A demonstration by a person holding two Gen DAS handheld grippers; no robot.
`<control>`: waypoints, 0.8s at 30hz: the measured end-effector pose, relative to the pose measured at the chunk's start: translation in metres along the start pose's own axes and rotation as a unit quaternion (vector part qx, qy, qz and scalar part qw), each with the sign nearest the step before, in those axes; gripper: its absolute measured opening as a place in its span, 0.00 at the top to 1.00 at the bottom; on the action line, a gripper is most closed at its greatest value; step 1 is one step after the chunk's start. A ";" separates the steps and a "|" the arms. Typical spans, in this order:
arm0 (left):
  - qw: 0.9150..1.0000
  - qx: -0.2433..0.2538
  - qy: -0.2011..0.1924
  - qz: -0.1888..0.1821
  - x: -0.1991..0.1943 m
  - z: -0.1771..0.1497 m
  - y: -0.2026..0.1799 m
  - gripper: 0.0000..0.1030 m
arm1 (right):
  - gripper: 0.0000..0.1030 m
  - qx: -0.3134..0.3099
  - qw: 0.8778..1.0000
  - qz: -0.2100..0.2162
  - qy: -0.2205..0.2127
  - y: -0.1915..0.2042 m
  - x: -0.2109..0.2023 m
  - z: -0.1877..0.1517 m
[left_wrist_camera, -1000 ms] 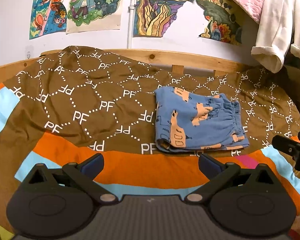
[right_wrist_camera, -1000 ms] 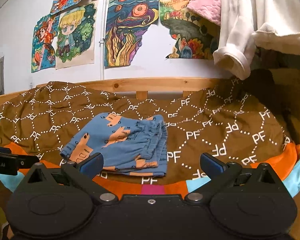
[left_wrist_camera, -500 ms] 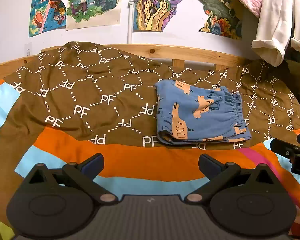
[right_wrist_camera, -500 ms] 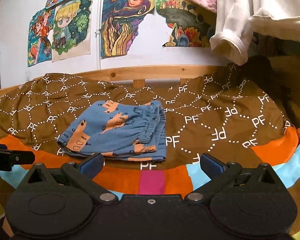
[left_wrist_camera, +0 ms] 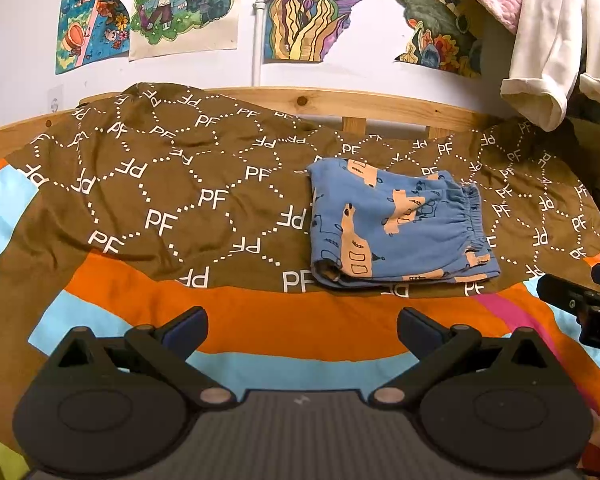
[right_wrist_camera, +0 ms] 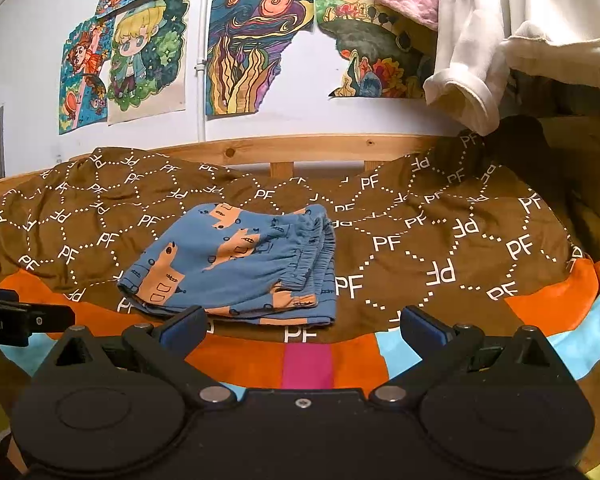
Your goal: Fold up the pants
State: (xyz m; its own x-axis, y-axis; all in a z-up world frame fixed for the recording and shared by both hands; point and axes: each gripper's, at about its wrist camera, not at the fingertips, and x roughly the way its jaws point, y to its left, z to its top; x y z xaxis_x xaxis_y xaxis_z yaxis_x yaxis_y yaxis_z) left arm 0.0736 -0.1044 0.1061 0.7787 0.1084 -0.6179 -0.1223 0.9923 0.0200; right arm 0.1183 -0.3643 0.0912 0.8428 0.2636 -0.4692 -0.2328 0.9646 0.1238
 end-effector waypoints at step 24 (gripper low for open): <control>1.000 0.003 0.004 0.000 0.000 -0.001 0.000 0.00 | 0.01 -0.001 1.000 0.000 -0.001 0.000 0.001 0.001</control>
State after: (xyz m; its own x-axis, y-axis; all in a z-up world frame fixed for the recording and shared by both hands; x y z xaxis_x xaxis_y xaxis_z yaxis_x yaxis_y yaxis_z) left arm 0.0732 -0.1047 0.1051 0.7732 0.1075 -0.6249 -0.1188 0.9926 0.0236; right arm 0.1191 -0.3644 0.0914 0.8434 0.2633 -0.4683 -0.2331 0.9647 0.1224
